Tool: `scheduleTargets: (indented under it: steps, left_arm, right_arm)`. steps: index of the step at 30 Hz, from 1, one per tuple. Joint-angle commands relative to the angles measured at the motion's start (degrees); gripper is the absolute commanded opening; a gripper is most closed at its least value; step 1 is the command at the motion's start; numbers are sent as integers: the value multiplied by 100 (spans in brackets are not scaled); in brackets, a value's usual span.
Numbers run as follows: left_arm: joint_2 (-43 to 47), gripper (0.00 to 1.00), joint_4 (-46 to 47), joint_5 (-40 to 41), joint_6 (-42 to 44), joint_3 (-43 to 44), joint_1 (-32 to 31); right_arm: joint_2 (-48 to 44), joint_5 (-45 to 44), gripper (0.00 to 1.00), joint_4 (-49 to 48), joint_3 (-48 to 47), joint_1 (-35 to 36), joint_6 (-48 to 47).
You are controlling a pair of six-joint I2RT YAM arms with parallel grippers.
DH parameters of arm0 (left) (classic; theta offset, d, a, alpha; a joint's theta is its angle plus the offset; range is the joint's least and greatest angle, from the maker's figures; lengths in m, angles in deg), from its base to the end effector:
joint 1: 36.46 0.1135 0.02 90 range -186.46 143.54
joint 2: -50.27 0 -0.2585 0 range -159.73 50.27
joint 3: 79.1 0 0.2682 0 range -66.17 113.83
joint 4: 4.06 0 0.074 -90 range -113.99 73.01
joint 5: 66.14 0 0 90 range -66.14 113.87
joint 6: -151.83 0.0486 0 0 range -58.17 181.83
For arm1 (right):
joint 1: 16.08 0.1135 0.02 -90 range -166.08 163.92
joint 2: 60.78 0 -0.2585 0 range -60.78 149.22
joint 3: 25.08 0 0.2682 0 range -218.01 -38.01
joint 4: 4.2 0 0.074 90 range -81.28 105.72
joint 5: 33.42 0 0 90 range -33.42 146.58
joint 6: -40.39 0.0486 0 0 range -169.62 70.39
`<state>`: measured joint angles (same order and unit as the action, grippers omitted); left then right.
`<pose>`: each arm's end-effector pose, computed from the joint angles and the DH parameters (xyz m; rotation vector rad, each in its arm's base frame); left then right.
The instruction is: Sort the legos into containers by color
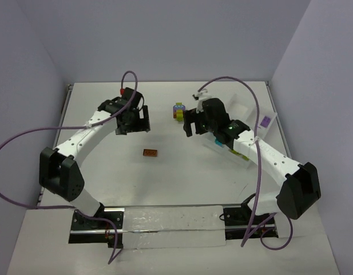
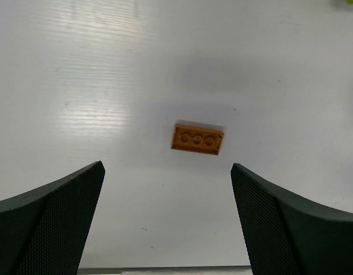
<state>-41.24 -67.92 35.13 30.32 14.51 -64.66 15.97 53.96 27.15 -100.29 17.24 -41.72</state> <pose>0.3151 -0.1582 0.2746 -0.1405 2.6139 -0.1038 0.2784 0.1804 0.2914 -0.4506 2.1198 0.3686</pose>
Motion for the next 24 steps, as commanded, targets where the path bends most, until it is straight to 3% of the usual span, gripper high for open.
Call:
scheduleTargets:
  steps: [1, 5, 10, 24]
  left_arm:
    - [526, 99, -375, -258, -160, -140, 744]
    - [966, 99, -247, -296, -434, -534, 1564]
    - [1328, 99, -225, -45, -715, -642, 2003]
    - [1478, 99, -153, -51, -652, -922, 2222]
  right_arm:
    - [325, 695, 90, -547, -64, 670, -1766]
    - [1378, 684, 90, -273, -771, 1256, -2375]
    - [2506, 694, 90, 6, -1665, 1634, -2995]
    - [4064, 1093, 88, 374, -2661, 1855, -3237]
